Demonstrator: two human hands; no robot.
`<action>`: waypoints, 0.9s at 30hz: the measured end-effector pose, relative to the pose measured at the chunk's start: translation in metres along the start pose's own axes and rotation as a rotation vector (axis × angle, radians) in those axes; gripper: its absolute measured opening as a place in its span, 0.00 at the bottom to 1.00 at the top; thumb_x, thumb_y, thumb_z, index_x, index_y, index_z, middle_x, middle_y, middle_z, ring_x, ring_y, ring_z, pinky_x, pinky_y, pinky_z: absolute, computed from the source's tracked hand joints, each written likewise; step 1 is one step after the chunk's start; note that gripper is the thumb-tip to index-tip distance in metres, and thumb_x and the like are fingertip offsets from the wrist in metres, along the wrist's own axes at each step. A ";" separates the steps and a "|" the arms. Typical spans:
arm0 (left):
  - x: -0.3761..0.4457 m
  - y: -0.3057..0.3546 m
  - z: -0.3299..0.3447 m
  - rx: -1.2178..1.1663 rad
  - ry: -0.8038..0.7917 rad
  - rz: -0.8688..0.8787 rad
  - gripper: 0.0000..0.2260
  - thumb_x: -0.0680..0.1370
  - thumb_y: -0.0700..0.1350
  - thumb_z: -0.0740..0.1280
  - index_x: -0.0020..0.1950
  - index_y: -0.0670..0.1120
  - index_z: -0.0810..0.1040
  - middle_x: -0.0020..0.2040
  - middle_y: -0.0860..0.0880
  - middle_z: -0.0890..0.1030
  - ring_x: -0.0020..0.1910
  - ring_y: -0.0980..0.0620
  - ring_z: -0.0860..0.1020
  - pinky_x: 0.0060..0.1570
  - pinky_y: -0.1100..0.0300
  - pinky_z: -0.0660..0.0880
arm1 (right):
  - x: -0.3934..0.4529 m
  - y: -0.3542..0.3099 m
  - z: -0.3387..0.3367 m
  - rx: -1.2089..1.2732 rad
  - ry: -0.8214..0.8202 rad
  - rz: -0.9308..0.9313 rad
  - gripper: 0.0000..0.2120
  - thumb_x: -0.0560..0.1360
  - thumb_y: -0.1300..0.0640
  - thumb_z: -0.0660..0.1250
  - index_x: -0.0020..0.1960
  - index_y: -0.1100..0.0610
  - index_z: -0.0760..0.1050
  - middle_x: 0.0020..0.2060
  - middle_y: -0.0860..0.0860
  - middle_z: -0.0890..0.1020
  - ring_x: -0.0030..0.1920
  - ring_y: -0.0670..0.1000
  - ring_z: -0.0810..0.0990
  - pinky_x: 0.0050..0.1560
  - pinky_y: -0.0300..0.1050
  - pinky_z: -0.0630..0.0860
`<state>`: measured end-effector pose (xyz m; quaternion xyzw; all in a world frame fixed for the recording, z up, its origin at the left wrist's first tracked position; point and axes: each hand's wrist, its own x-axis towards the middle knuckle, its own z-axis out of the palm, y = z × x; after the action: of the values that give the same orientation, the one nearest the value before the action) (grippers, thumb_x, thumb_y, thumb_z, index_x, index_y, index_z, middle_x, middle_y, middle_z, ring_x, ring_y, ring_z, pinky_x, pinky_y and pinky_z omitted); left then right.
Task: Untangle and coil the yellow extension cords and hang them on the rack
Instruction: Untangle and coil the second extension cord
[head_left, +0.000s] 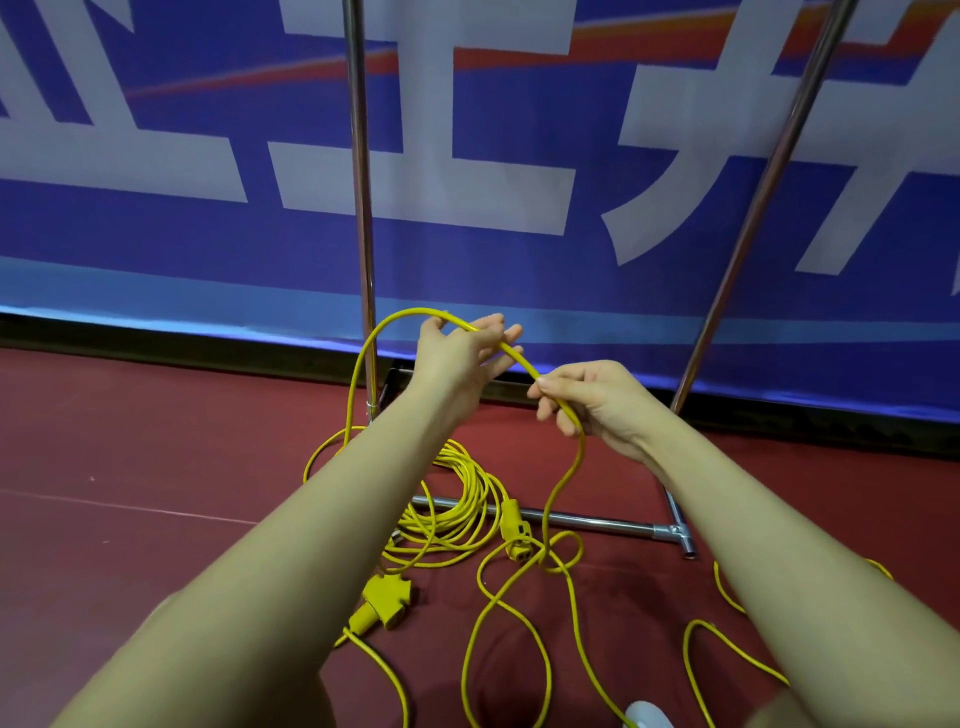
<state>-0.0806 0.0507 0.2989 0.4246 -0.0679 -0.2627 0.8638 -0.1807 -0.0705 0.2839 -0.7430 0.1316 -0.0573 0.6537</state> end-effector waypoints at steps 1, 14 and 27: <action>0.000 0.002 -0.002 -0.027 -0.005 -0.011 0.33 0.77 0.28 0.62 0.75 0.43 0.48 0.50 0.41 0.77 0.45 0.44 0.81 0.46 0.50 0.80 | 0.000 -0.001 0.000 0.013 0.002 -0.005 0.08 0.77 0.60 0.64 0.42 0.62 0.78 0.28 0.51 0.80 0.21 0.44 0.71 0.25 0.34 0.68; 0.014 0.024 -0.021 -0.218 0.145 0.119 0.30 0.78 0.27 0.58 0.76 0.46 0.52 0.52 0.42 0.78 0.37 0.45 0.83 0.38 0.54 0.82 | -0.007 -0.005 -0.002 0.059 -0.372 0.081 0.14 0.75 0.53 0.61 0.45 0.64 0.77 0.30 0.56 0.82 0.29 0.52 0.81 0.35 0.41 0.76; -0.005 -0.002 0.008 0.007 -0.132 0.062 0.24 0.77 0.27 0.59 0.67 0.46 0.56 0.50 0.42 0.79 0.44 0.48 0.82 0.50 0.54 0.78 | -0.006 0.000 0.000 0.021 -0.128 0.057 0.09 0.80 0.58 0.59 0.48 0.59 0.78 0.34 0.52 0.84 0.35 0.50 0.84 0.35 0.36 0.78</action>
<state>-0.0887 0.0470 0.3028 0.4071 -0.1387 -0.2631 0.8636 -0.1862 -0.0695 0.2846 -0.7341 0.1101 0.0077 0.6700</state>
